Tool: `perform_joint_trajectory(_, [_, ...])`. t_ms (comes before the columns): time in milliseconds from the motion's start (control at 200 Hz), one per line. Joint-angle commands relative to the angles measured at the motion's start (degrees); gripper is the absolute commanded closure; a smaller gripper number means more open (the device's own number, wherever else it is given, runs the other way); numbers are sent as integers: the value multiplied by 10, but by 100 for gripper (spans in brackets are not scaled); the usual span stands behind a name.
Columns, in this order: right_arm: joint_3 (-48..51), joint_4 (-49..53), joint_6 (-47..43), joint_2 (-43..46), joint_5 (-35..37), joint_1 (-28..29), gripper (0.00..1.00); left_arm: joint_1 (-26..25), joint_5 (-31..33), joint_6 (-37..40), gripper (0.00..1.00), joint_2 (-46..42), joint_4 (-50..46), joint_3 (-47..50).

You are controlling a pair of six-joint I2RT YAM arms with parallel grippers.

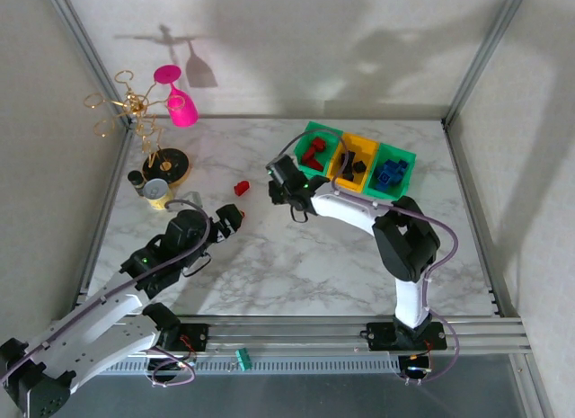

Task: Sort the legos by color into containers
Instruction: Place the lego in the container.

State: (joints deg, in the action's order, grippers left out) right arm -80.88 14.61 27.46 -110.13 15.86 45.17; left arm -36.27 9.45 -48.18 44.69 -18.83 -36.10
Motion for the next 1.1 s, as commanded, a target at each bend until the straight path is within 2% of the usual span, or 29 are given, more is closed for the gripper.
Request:
perform_joint_trajectory(0, [-16, -6, -29, 5, 34, -32, 77, 4, -14, 12, 0, 15, 39, -25])
perform_joint_trajectory(285, [-113, -14, -72, -69, 49, -107, 77, 4, -11, 18, 0, 74, 85, -41])
perform_joint_trajectory(441, [-187, 13, -81, -128, 60, -128, 77, 4, -9, 19, 0, 102, 99, -52])
perform_joint_trajectory(641, [-234, 21, -80, -180, 59, -160, 76, 6, -11, 27, 0, 129, 107, -63])
perform_joint_trajectory(746, [-284, 55, -85, -211, 43, -174, 67, 8, -13, 28, 0, 135, 109, -68])
perform_joint_trajectory(891, [-261, 39, -81, -179, 20, -174, 53, 8, -16, 25, 1, 132, 110, -67])
perform_joint_trajectory(1096, [-206, 25, -76, -111, 4, -156, 50, 9, -16, 22, 0, 109, 99, -63])
